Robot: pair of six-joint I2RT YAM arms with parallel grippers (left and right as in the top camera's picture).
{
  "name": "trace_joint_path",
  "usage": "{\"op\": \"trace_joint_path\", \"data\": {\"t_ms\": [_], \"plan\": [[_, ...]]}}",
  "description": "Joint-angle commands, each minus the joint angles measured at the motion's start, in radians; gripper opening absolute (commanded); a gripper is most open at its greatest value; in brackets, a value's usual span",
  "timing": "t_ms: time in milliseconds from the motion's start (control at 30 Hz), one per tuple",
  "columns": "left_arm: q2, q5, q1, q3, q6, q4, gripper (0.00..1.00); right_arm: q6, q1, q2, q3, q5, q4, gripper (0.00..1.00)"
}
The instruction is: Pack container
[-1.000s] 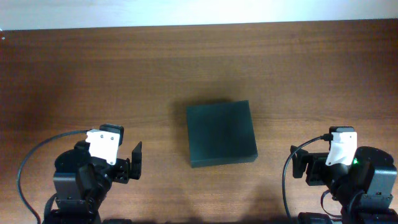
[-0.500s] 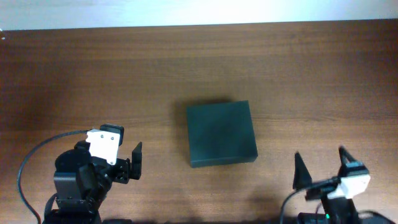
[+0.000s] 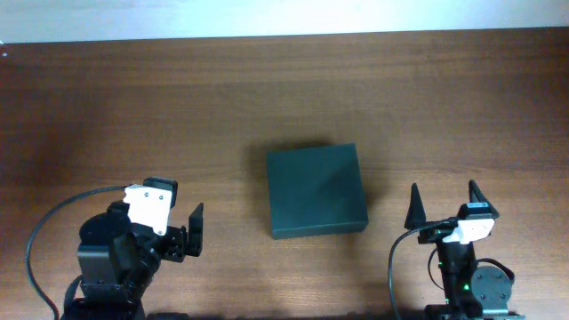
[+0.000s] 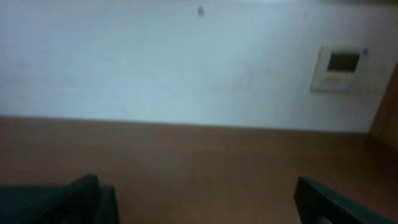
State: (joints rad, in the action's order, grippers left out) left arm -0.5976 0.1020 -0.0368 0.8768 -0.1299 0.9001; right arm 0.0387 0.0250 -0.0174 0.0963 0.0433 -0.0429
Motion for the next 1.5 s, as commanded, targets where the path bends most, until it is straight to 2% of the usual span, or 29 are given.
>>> {"op": "trace_joint_path", "data": {"t_ms": [0, 167, 1267, 1367, 1467], "plan": [[0.003, 0.014, 0.002, -0.005, 0.006, -0.002, 0.99, 0.051, -0.007, 0.014, -0.027, -0.037, -0.002, 0.99], [0.003, 0.014, 0.003, -0.005, 0.006, -0.002, 0.99, 0.058, -0.007, 0.014, -0.041, -0.025, -0.153, 0.99], [0.003, 0.014, 0.003, -0.005, 0.006, -0.002, 0.99, 0.058, -0.007, 0.014, -0.041, -0.019, -0.151, 0.99], [0.003, -0.067, 0.003, -0.005, -0.051, 0.026, 0.99, 0.058, -0.007, 0.014, -0.041, -0.019, -0.151, 0.99], [0.039, -0.064, 0.002, -0.013, -0.050, 0.081, 0.99, 0.058, -0.007, 0.014, -0.041, -0.018, -0.151, 0.99]]}}
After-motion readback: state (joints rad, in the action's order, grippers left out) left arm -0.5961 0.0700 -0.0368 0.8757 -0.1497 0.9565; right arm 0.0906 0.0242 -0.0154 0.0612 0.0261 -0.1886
